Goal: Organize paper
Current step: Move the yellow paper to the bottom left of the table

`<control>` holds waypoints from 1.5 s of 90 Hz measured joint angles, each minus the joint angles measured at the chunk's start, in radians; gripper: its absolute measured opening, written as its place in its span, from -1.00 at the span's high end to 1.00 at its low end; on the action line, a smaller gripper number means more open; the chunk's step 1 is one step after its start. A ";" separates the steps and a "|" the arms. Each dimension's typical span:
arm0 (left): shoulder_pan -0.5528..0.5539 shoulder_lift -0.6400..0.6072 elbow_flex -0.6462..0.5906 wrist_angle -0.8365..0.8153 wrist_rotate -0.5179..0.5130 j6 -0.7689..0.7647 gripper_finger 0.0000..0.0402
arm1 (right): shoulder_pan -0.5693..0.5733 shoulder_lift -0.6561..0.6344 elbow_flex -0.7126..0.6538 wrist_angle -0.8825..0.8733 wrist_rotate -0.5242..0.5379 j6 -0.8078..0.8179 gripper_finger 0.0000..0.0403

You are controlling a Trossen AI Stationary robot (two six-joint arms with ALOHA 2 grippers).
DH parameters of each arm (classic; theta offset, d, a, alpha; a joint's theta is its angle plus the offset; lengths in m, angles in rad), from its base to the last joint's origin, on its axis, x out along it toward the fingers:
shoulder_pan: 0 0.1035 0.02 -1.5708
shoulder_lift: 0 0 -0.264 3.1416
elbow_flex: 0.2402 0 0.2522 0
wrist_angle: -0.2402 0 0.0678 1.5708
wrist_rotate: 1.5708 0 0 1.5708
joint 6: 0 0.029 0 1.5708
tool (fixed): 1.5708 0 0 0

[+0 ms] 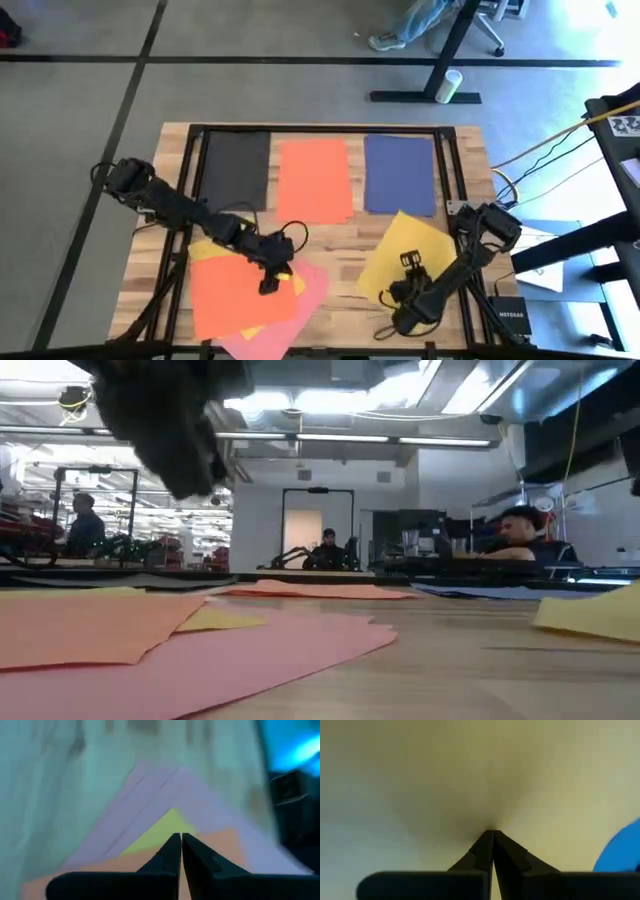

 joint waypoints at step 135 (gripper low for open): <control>-0.235 0.001 0.001 0.103 -0.424 -0.186 1.00 | -0.020 0.095 0.194 0.150 0.129 -0.004 1.00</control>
